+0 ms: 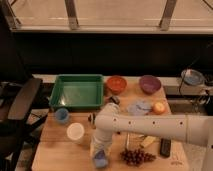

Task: Wipe table surface with sponge

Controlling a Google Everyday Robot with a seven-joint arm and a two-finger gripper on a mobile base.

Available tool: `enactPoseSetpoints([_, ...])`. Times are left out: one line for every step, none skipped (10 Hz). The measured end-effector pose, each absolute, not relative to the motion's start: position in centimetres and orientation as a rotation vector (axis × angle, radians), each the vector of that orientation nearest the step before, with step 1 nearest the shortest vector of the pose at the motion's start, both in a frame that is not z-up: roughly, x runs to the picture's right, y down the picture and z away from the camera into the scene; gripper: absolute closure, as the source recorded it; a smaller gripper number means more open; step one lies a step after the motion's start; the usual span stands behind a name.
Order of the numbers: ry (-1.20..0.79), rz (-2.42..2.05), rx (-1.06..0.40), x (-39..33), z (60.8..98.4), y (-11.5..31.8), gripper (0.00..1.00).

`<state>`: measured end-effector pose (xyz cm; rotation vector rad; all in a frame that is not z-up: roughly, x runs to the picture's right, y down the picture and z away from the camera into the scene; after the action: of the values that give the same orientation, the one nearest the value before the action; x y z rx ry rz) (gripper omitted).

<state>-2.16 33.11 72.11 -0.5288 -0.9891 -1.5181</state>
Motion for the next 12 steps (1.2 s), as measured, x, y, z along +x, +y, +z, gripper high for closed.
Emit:
enactPoseSetpoints([-0.974, -1.496, -0.554, -0.5, 72.2, 33.3, 1.0])
enactPoseSetpoints([-0.957, -1.477, -0.575, 1.0, 72.4, 33.2, 1.0])
enactPoseSetpoints([-0.931, -1.456, -0.598, 2.7, 72.7, 33.0, 1.0])
enactPoseSetpoints([-0.904, -1.446, -0.613, 3.9, 73.5, 32.0, 1.0])
enactPoseSetpoints([-0.891, -1.447, -0.614, 4.3, 74.1, 31.3, 1.0])
enactPoseSetpoints([-0.878, -1.454, -0.608, 4.4, 74.8, 30.3, 1.0])
enactPoseSetpoints([-0.877, -1.463, -0.602, 4.0, 75.0, 30.0, 1.0])
enactPoseSetpoints([-0.879, -1.478, -0.586, 3.1, 75.1, 29.5, 1.0])
enactPoseSetpoints([-0.891, -1.496, -0.56, 1.6, 75.1, 29.2, 1.0])
enactPoseSetpoints([-0.913, -1.519, -0.531, -0.7, 74.9, 29.1, 1.0])
enactPoseSetpoints([-0.937, -1.536, -0.51, -2.6, 74.4, 29.4, 1.0])
enactPoseSetpoints([-0.954, -1.543, -0.503, -3.6, 73.9, 30.0, 1.0])
